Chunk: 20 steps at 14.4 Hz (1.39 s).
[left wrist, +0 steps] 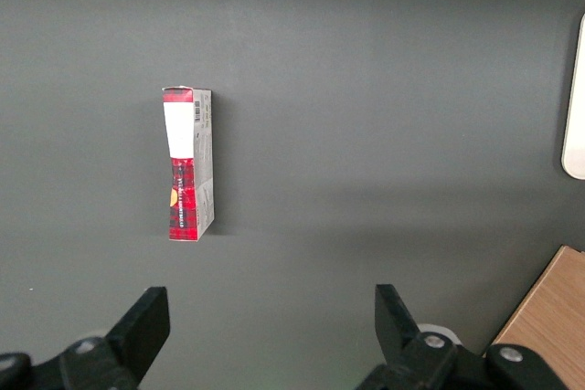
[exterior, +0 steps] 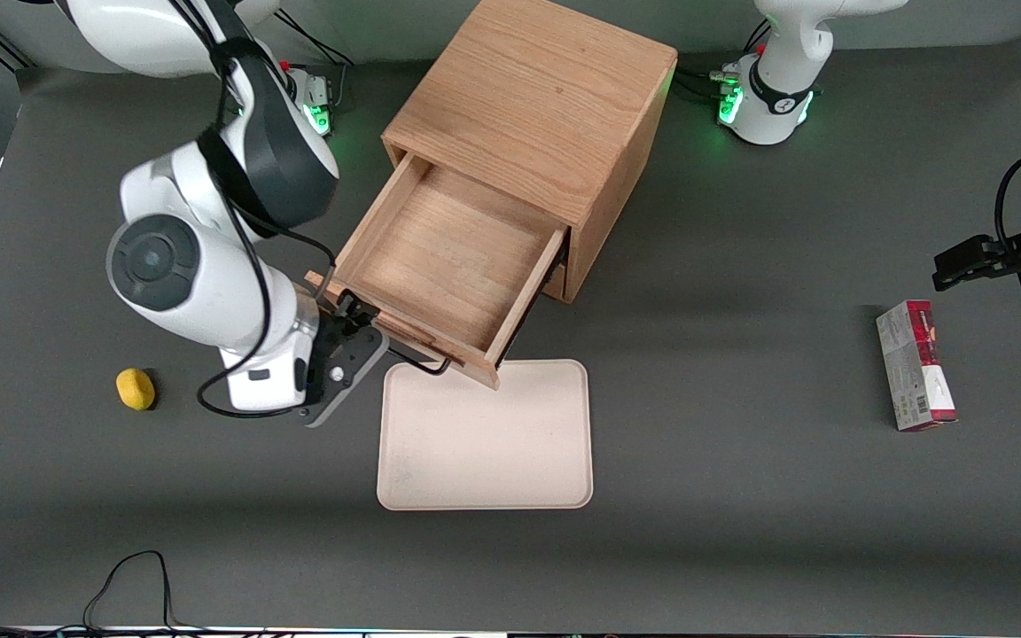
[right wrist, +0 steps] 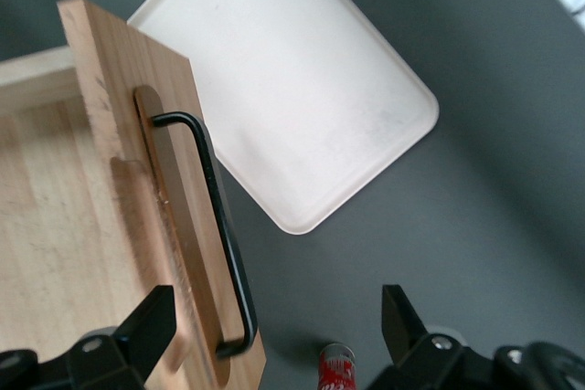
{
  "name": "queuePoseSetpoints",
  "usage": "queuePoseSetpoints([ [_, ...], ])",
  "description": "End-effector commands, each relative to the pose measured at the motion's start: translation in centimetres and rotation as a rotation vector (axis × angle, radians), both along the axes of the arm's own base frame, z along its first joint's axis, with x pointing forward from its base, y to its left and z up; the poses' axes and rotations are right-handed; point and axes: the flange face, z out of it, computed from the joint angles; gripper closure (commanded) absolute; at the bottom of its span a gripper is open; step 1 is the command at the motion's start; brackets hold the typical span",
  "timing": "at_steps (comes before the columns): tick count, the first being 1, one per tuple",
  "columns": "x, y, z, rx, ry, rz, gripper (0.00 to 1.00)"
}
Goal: Open upper drawer
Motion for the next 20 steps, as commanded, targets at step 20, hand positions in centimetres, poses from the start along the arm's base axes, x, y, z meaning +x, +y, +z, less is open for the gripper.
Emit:
queuePoseSetpoints([
  [20, -7.6, -29.4, 10.6, -0.012, -0.053, -0.821, 0.0],
])
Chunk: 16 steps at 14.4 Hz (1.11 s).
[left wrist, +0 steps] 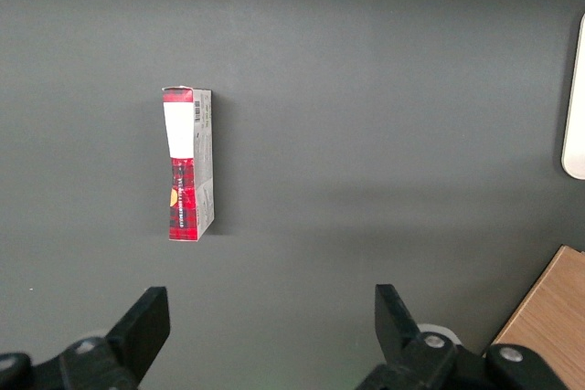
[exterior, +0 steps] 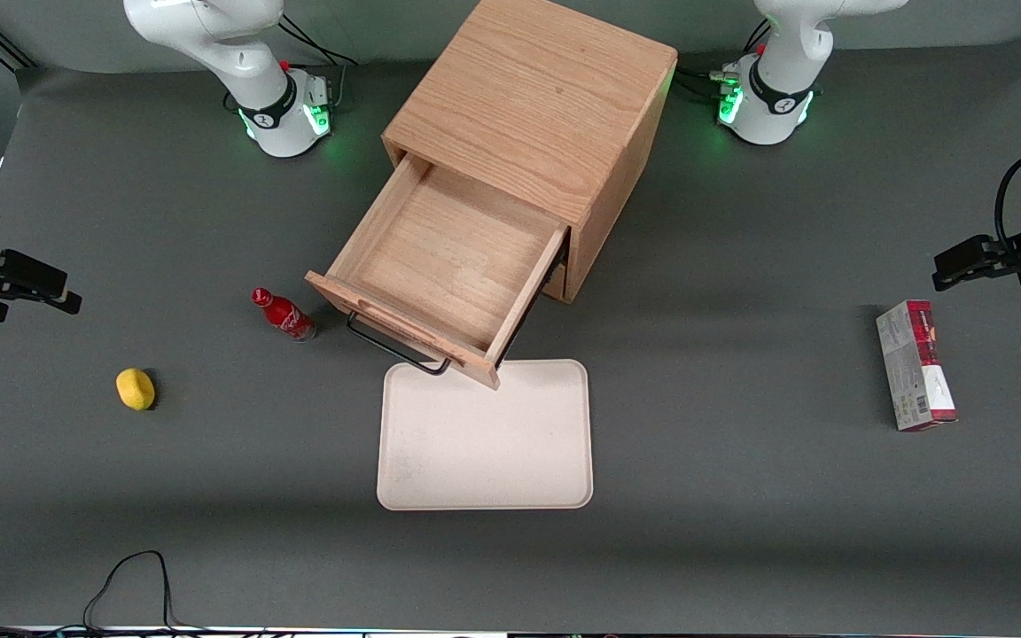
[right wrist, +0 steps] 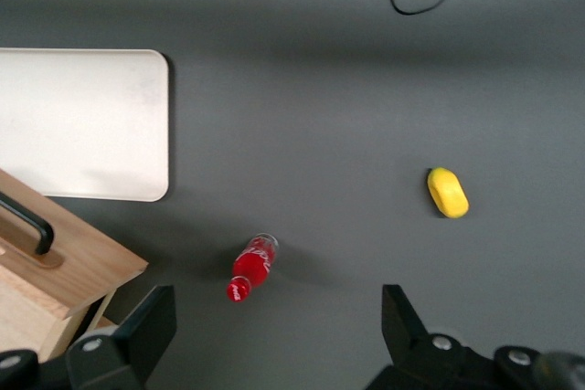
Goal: Open upper drawer
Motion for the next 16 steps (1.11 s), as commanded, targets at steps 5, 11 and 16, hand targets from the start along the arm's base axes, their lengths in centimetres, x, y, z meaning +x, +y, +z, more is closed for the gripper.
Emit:
queuePoseSetpoints([
  [5, -1.48, 1.88, -1.21, -0.075, -0.014, -0.037, 0.0],
  [11, -1.48, 1.45, -1.13, -0.077, -0.021, -0.031, 0.0],
  [16, -1.42, 1.58, -1.2, -0.079, -0.021, -0.023, 0.0],
])
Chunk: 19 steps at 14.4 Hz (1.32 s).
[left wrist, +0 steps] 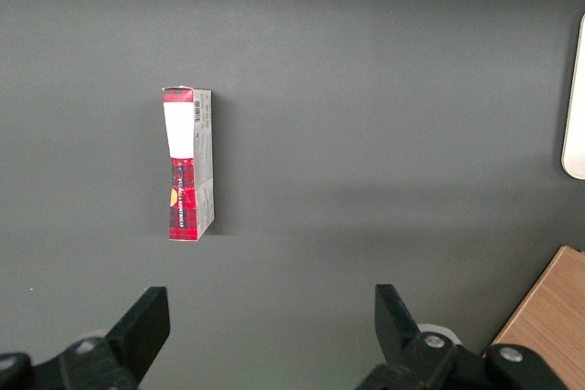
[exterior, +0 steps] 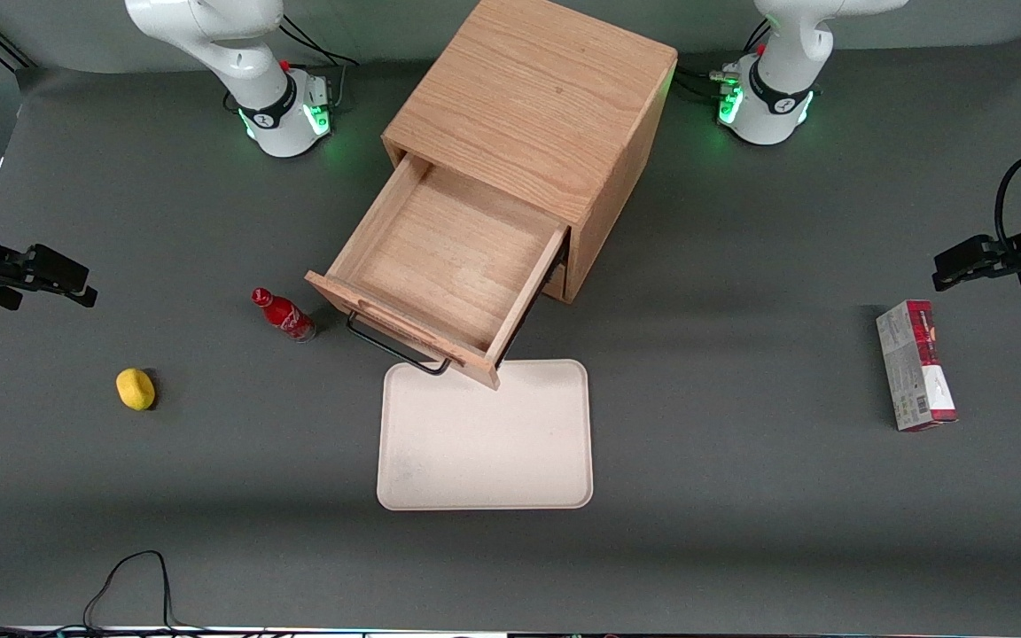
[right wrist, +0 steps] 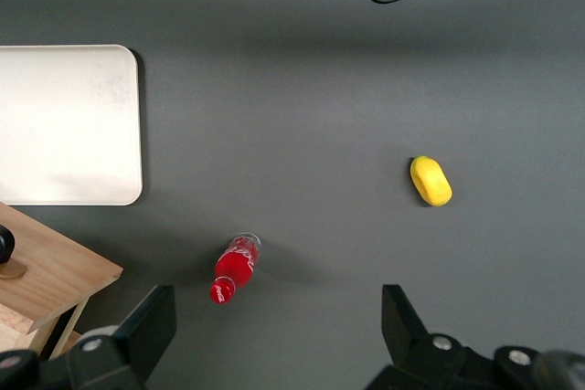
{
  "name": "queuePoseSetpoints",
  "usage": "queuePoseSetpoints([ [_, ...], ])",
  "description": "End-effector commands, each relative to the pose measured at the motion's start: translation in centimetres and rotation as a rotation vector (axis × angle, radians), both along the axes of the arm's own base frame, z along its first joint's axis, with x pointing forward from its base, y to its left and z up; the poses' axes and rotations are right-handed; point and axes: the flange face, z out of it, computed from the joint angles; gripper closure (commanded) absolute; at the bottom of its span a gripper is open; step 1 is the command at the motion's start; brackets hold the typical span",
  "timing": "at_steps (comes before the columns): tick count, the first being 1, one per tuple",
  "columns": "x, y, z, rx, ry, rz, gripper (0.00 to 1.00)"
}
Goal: Open upper drawer
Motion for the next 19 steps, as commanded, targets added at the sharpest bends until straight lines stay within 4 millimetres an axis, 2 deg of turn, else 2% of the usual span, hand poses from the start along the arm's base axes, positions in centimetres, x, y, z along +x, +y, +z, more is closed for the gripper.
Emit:
queuePoseSetpoints([
  [1, -0.34, 0.11, 0.36, -0.015, -0.017, -0.004, 0.0],
  [6, -0.08, 0.65, -0.11, -0.017, -0.008, 0.008, 0.0],
  [19, -0.04, 0.3, -0.38, -0.017, 0.008, -0.009, 0.0],
])
